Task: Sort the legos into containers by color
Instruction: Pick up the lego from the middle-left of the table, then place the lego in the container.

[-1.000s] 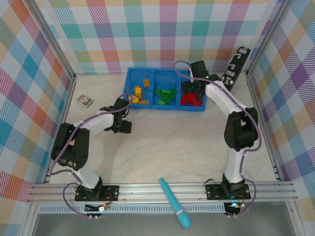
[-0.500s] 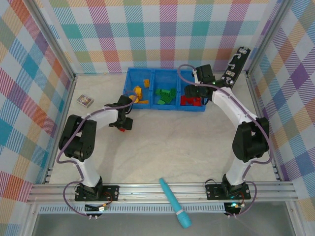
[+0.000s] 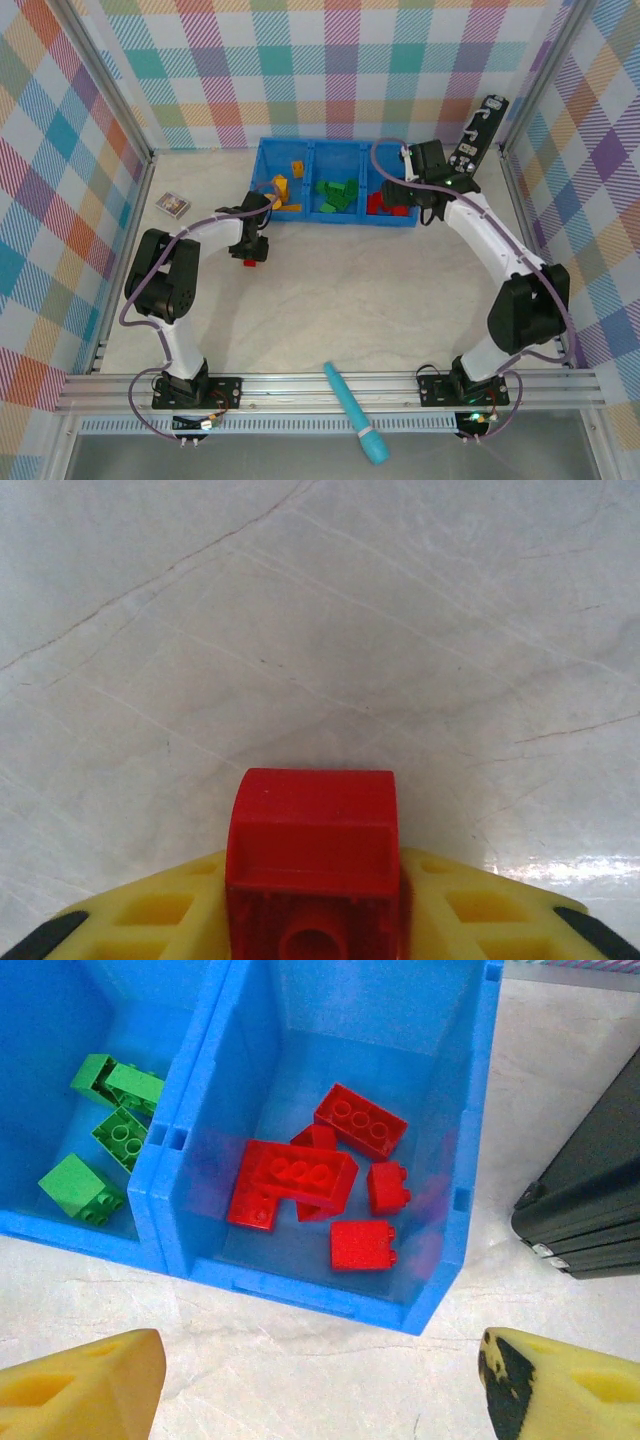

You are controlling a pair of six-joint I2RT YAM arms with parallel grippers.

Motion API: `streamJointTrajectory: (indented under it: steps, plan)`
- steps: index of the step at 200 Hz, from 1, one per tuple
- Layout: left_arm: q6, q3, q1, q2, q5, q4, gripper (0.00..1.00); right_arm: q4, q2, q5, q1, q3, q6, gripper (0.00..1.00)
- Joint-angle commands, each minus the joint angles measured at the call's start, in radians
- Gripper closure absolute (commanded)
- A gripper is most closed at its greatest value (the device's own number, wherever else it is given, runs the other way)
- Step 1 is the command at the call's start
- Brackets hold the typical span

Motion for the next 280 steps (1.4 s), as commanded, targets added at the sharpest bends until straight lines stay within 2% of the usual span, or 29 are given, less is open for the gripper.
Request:
streamJointTrajectory:
  steps: [1, 25, 51, 98, 116, 136, 155, 182, 246, 280]
  plan:
    - [-0.044, 0.024, -0.024, 0.011, 0.019, -0.059, 0.62, 0.01, -0.072, 0.013, -0.008, -0.036, 0.028, 0.17]
    - [-0.08, 0.082, -0.092, -0.023, 0.032, -0.103, 0.63, 0.009, -0.157, 0.0, -0.027, -0.106, 0.065, 0.17]
    - [-0.106, 0.241, -0.19, -0.036, 0.056, -0.151, 0.64, 0.006, -0.255, -0.019, -0.056, -0.195, 0.11, 0.16]
    - [-0.145, 0.535, -0.307, 0.046, 0.133, -0.115, 0.64, -0.009, -0.381, -0.053, -0.081, -0.31, 0.189, 0.16]
    - [-0.173, 0.595, -0.323, 0.079, 0.188, -0.039, 0.64, -0.014, -0.414, -0.063, -0.082, -0.351, 0.219, 0.16]
    - [-0.235, 0.585, -0.328, 0.09, 0.254, 0.153, 0.64, -0.005, -0.459, -0.056, -0.082, -0.415, 0.24, 0.16]
    - [-0.278, 0.59, -0.335, 0.118, 0.271, 0.317, 0.64, 0.008, -0.489, -0.037, -0.083, -0.458, 0.255, 0.16]
    - [-0.324, 0.652, -0.338, 0.194, 0.316, 0.439, 0.64, 0.006, -0.495, -0.032, -0.084, -0.468, 0.265, 0.16]
    - [-0.408, 0.898, -0.343, 0.435, 0.391, 0.563, 0.63, 0.026, -0.48, -0.019, -0.084, -0.466, 0.265, 0.16]
    - [-0.435, 1.044, -0.343, 0.559, 0.391, 0.56, 0.57, 0.052, -0.468, -0.027, -0.085, -0.487, 0.28, 0.16]
